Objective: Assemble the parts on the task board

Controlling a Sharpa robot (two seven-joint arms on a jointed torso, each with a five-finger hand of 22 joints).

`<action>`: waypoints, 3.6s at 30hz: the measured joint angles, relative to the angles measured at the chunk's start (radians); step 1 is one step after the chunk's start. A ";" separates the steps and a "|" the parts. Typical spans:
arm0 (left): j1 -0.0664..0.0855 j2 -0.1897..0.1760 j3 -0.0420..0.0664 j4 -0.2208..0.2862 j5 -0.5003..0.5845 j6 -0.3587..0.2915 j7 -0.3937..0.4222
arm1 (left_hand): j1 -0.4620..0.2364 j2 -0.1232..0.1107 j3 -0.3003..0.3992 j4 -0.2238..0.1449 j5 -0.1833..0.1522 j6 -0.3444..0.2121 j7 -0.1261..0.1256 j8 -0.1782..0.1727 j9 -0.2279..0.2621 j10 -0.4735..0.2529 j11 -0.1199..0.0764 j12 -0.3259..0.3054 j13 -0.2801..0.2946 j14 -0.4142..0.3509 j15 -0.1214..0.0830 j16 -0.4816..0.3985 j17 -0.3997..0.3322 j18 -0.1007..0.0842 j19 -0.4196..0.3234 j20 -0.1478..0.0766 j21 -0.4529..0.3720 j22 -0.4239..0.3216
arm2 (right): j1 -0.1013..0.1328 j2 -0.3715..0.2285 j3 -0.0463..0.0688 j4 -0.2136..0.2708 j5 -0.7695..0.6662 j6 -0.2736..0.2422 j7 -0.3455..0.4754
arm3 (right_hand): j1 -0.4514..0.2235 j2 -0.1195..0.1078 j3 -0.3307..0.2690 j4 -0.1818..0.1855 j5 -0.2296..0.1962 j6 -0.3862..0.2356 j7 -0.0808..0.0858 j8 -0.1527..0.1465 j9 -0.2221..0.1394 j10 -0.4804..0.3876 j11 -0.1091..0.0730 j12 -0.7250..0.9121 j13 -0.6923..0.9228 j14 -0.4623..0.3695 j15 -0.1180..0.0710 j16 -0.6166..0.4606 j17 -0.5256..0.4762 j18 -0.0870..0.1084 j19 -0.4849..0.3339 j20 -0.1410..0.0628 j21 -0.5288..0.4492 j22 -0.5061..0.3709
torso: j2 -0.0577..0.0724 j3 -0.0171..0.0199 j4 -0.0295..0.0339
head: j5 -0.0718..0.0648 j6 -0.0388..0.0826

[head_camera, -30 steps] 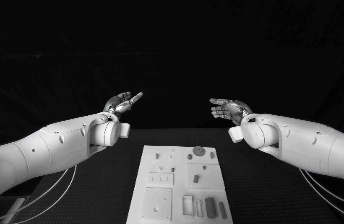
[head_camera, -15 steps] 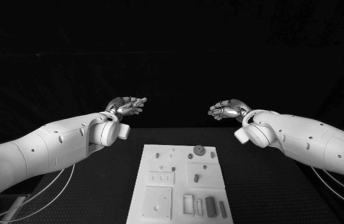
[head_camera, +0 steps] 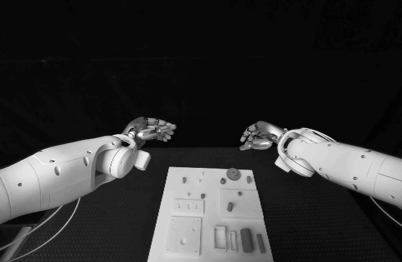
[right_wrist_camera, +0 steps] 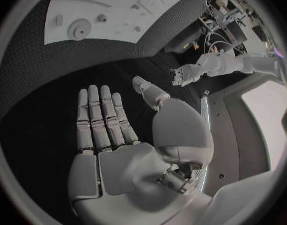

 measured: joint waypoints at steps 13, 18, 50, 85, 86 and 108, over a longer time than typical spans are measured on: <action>0.000 -0.037 0.000 0.109 -0.019 0.015 0.008 | 0.014 0.006 -0.024 -0.013 0.000 0.054 -0.011 -0.029 -0.020 0.058 -0.006 -0.050 0.006 0.048 -0.016 -0.013 -0.009 -0.017 0.049 -0.038 -0.015 -0.023 | -0.025 0.011 0.000 0.030 -0.309 -0.002 -0.052 | 0.034 -0.034 0.098 -0.008 -0.019 0.143 -0.035 -0.012 0.025 0.189 -0.075 -0.001 0.123 0.231 -0.111 0.043 0.221 0.006 0.232 -0.089 0.149 0.055 | 0.043 -0.0016 0.0172 | -0.016 0.003; -0.001 -0.040 -0.001 0.124 -0.021 0.018 0.010 | 0.014 0.006 -0.029 -0.009 0.000 0.056 -0.011 -0.035 -0.024 0.063 -0.008 -0.060 0.007 0.048 -0.016 -0.018 -0.010 -0.024 0.052 -0.041 -0.016 -0.026 | -0.036 0.022 0.000 0.030 -0.391 -0.001 -0.070 | 0.034 -0.034 0.102 -0.013 -0.027 0.150 -0.037 -0.028 0.025 0.190 -0.076 -0.030 0.121 0.277 -0.128 0.040 0.247 0.006 0.270 -0.104 0.172 0.055 | 0.060 -0.0062 0.0215 | -0.025 0.004; -0.003 -0.036 -0.001 0.146 -0.008 0.032 0.011 | -0.002 -0.010 -0.067 0.060 0.000 0.045 0.000 -0.079 -0.036 0.052 0.010 -0.141 0.006 0.055 -0.009 -0.035 -0.011 -0.071 0.061 -0.090 -0.029 -0.029 | -0.073 0.081 0.001 0.032 -0.571 -0.060 -0.117 | 0.045 -0.092 0.131 0.014 -0.062 0.123 -0.016 -0.084 0.003 0.135 -0.040 -0.113 0.043 0.374 -0.147 0.039 0.392 0.006 0.344 -0.148 0.277 0.055 | 0.160 -0.0257 0.0531 | -0.053 0.014; -0.003 -0.028 -0.001 0.139 0.003 0.040 0.010 | 0.087 -0.014 -0.143 0.190 0.000 0.045 0.000 -0.094 -0.027 0.062 0.015 -0.185 0.029 0.059 -0.012 -0.041 0.000 -0.109 0.066 -0.124 -0.029 -0.020 | -0.096 0.098 0.002 0.006 -0.629 -0.064 -0.142 | 0.059 -0.104 0.130 0.009 -0.062 0.137 -0.022 -0.090 -0.001 0.146 -0.054 -0.113 0.007 0.415 -0.160 0.306 0.525 -0.028 0.395 -0.211 0.560 0.055 | 0.190 -0.0309 0.0518 | -0.049 0.015; -0.003 -0.028 -0.001 0.139 0.003 0.040 0.010 | 0.092 -0.013 -0.147 0.199 0.000 0.045 0.000 -0.097 -0.026 0.064 0.014 -0.185 0.030 0.059 -0.012 -0.041 0.000 -0.109 0.066 -0.124 -0.029 -0.019 | -0.096 0.099 0.003 0.005 -0.629 -0.064 -0.142 | 0.060 -0.099 0.131 0.008 -0.062 0.138 -0.023 -0.090 -0.001 0.148 -0.056 -0.112 0.008 0.413 -0.161 0.310 0.526 -0.028 0.394 -0.211 0.563 0.055 | 0.191 -0.0309 0.0517 | -0.049 0.015; -0.003 -0.024 -0.001 0.135 0.011 0.042 0.009 | 0.098 -0.007 -0.163 0.215 0.000 0.045 0.000 -0.096 -0.024 0.067 0.017 -0.189 0.032 0.059 -0.012 -0.041 0.002 -0.113 0.066 -0.123 -0.029 -0.019 | -0.092 0.107 0.009 0.003 -0.643 -0.073 -0.145 | 0.073 -0.033 0.169 -0.018 -0.089 0.214 -0.051 -0.059 0.019 0.235 -0.085 -0.090 0.031 0.411 -0.185 0.388 0.523 -0.041 0.388 -0.225 0.641 0.055 | 0.204 -0.0344 0.0617 | -0.061 0.019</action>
